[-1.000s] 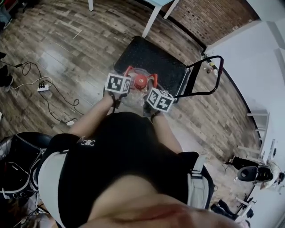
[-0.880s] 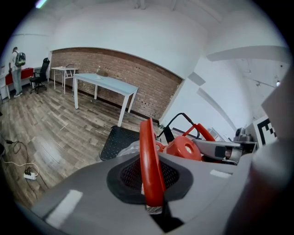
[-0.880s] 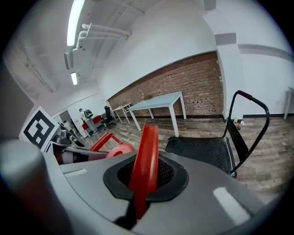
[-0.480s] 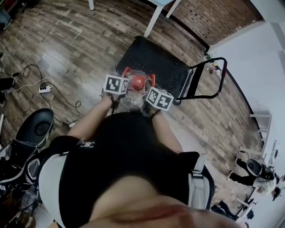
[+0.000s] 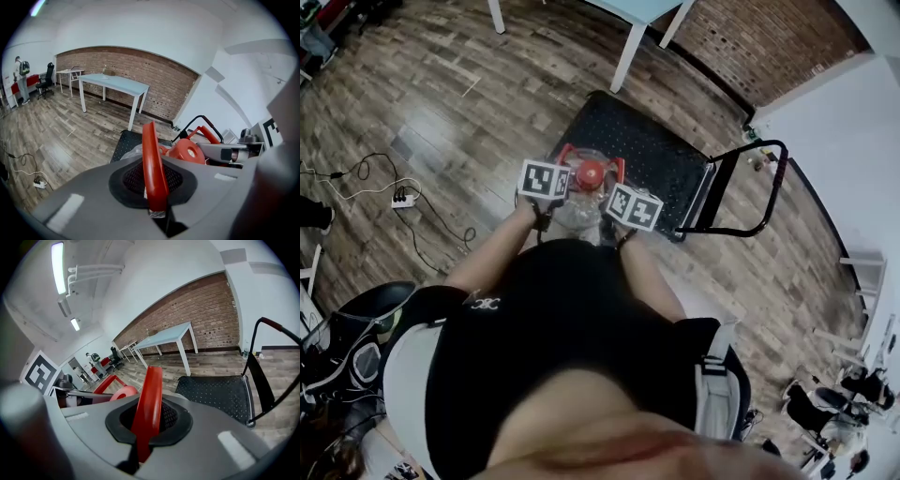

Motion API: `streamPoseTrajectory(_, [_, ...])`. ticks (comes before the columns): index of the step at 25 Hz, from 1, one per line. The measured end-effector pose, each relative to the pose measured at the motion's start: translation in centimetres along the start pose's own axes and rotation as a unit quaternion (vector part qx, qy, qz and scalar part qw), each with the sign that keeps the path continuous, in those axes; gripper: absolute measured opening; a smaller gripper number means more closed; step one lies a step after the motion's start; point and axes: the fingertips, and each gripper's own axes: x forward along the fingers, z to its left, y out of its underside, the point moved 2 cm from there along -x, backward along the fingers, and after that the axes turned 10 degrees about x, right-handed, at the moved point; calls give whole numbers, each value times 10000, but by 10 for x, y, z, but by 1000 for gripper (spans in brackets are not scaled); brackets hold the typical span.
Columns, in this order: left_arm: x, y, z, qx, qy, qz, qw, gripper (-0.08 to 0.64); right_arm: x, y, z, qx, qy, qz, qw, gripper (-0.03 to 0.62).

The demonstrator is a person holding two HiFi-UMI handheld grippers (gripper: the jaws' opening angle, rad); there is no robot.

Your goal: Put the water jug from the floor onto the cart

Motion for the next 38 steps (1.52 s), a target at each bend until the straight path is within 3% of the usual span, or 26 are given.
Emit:
streamPoseTrajectory(11, [65,-67,-3,-49,-162,264,9995,17,45,-82,-44,107,-191,149,9996,21])
streamPoseTrajectory(24, [111,-124,-9,-57,-125,363,9992,18,74,-140,-80,439,-378,254,9980,23])
streamPoseTrajectory(32, [145,-118,-2,212,360,562,9975,21,93,-130,-99,649,152,267,9974,23])
streamPoseTrajectory(38, [186,-145,12,409,918,815,9916,23,119,-145,-109,963,638,374,9926,25])
